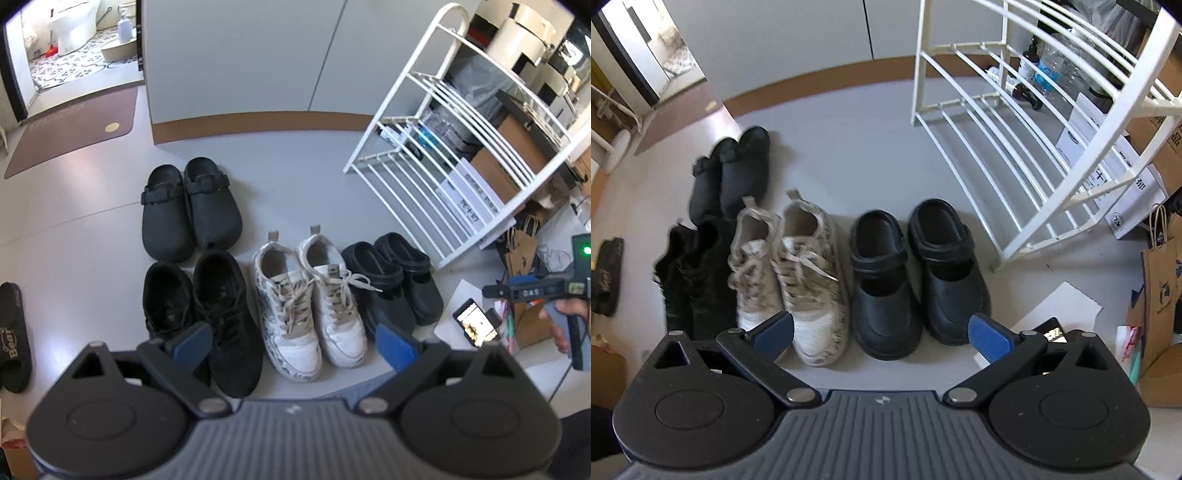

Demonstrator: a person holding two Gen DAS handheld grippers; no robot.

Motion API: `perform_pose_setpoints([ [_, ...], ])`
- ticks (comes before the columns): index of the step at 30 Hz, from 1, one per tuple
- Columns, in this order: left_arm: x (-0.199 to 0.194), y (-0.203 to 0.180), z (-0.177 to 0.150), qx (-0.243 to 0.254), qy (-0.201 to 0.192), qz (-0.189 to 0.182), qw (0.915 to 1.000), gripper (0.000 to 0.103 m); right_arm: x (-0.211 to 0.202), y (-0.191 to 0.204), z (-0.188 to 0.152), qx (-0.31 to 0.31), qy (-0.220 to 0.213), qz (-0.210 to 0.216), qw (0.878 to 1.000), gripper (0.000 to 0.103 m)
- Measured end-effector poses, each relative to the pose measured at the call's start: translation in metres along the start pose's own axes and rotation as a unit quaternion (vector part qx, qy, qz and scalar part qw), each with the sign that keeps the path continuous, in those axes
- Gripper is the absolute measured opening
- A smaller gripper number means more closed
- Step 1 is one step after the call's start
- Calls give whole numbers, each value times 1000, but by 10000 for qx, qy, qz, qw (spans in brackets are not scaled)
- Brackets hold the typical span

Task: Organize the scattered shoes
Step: 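Lower the right tool onto the heels of the black crocs pair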

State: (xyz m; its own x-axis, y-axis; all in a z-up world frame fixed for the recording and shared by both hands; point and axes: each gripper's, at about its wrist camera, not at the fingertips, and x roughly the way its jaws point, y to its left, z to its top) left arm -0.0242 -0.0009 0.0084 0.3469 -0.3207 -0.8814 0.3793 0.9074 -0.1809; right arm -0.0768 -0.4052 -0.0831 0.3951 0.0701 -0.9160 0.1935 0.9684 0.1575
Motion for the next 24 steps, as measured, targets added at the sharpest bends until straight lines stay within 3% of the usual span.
perform_pose_setpoints([
  [3,3,-5,-1,62,35,-61,10000,97,9,-12,-1,18,2,-45,10000,90],
  [11,9,-2,4,-118,2,-68,9999,97,34,-40,-3,64,-4,-123,9999,89],
  [24,21,6,10,-316,89,12,9995,97,82,-43,6,-387,200,83,9990,88],
])
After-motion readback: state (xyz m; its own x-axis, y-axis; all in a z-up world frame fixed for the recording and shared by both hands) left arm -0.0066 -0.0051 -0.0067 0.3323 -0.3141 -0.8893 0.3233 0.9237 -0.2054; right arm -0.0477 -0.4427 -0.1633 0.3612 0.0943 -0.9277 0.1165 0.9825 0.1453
